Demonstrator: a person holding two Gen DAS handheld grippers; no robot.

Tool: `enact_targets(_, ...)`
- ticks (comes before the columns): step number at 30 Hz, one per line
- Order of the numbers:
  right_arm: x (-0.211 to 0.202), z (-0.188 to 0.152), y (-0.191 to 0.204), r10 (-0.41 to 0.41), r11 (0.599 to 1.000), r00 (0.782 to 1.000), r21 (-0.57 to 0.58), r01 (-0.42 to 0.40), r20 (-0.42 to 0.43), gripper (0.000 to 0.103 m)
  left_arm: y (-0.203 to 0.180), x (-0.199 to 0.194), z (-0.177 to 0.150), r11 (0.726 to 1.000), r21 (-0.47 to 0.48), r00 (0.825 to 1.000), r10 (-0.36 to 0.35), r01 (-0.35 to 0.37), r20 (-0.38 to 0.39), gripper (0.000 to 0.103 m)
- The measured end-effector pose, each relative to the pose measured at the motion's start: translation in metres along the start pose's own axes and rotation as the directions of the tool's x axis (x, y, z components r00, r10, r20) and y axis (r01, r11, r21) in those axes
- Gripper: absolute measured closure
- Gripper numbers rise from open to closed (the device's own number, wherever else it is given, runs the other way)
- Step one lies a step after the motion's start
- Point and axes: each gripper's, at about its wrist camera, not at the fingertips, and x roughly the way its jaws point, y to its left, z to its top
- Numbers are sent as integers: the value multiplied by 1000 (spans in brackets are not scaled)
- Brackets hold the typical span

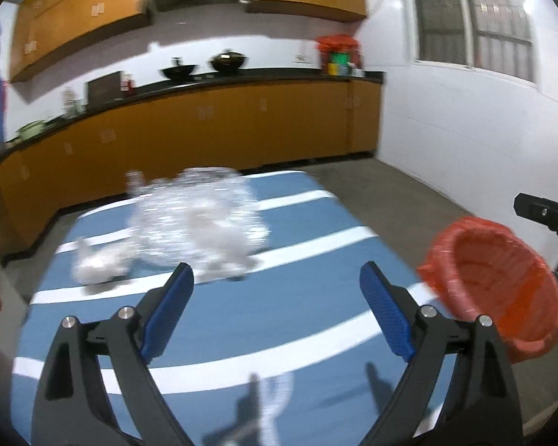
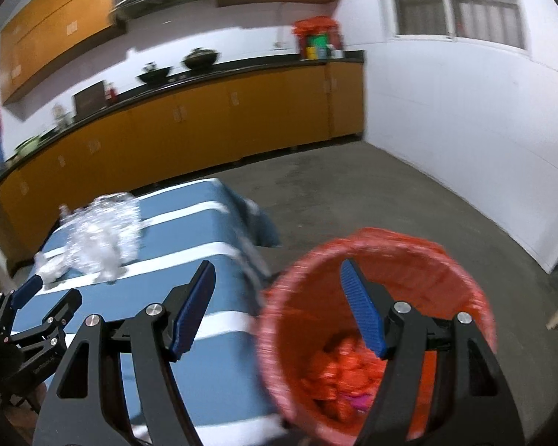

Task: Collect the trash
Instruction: 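Open both grippers to release the red bags and return to the table, then grasp a clear bag with the right gripper while the left gripper grasps the bubble wrap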

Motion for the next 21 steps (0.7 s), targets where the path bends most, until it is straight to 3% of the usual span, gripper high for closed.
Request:
enact_targets(5, 21, 4, 55, 99, 993, 995, -65, -100, -11, 34, 60, -8, -9, 990, -47, 991, 136, -136, 10, 14)
enact_targets(11, 58, 7, 124, 217, 966, 974, -131, -223, -58, 37, 126, -10, -17, 957, -155, 969, 246, -243, -3, 14)
enact_targets(17, 102, 6, 187, 288, 932, 951, -197, -305, -111, 37, 169, -10, -22, 924, -221, 948, 319, -313, -10, 12)
enact_targets(21, 132, 8, 215, 282, 922, 951, -238, -305, -129, 37, 191, -8, -25, 905, -262, 939, 344, -336, -17, 11)
